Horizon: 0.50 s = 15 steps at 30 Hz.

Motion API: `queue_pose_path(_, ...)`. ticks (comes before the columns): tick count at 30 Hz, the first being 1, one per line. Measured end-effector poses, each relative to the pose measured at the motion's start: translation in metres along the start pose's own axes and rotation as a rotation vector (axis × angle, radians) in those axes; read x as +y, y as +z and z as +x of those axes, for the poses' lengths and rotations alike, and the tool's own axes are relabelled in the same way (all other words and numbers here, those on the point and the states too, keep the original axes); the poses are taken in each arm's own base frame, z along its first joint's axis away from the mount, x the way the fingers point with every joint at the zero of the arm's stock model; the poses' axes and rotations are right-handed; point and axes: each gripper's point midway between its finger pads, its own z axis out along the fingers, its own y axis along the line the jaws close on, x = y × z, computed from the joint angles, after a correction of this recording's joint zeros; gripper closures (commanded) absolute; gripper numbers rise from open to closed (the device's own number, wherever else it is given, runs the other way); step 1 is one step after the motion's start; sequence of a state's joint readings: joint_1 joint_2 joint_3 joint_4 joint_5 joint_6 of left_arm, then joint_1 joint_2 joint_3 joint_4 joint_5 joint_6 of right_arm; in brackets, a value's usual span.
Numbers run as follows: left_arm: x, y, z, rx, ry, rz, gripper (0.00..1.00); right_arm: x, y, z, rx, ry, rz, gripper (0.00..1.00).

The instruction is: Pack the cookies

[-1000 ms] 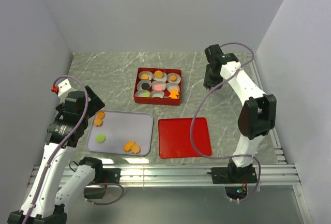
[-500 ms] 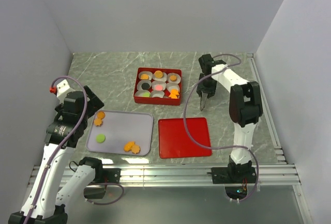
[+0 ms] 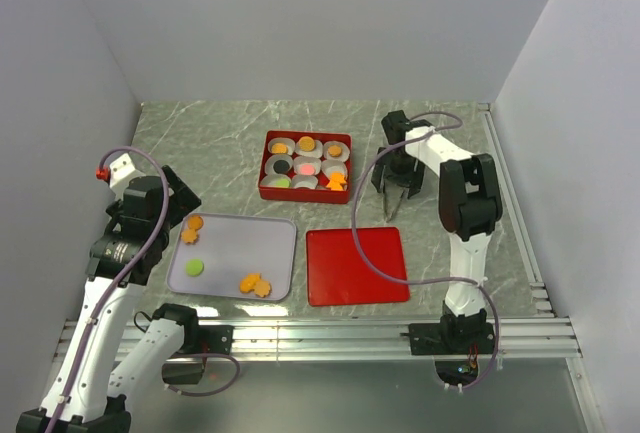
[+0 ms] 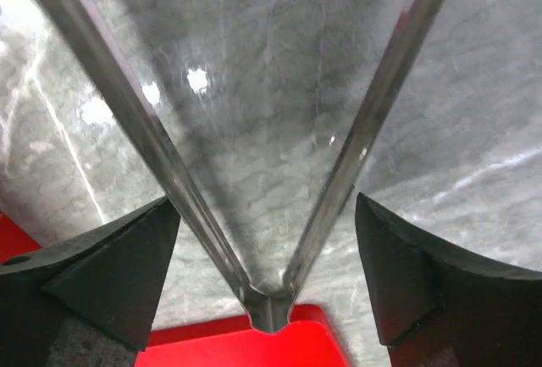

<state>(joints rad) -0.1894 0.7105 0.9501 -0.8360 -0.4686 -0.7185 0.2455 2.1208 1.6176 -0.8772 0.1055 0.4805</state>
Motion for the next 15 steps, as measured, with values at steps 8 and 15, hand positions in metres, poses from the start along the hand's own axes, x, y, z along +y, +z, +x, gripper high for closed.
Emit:
queue_pose_path(8, 0.000, 0.000, 0.000, 0.000, 0.000, 0.000, 0.00, 0.014, -0.074, 0.004, -0.115, -0.025, -0.075, 0.05)
queue_pose_path(15, 0.002, 0.000, -0.001, -0.003, -0.005, -0.006, 0.00, 0.054, -0.136, 0.071, -0.142, -0.106, -0.240, 0.05)
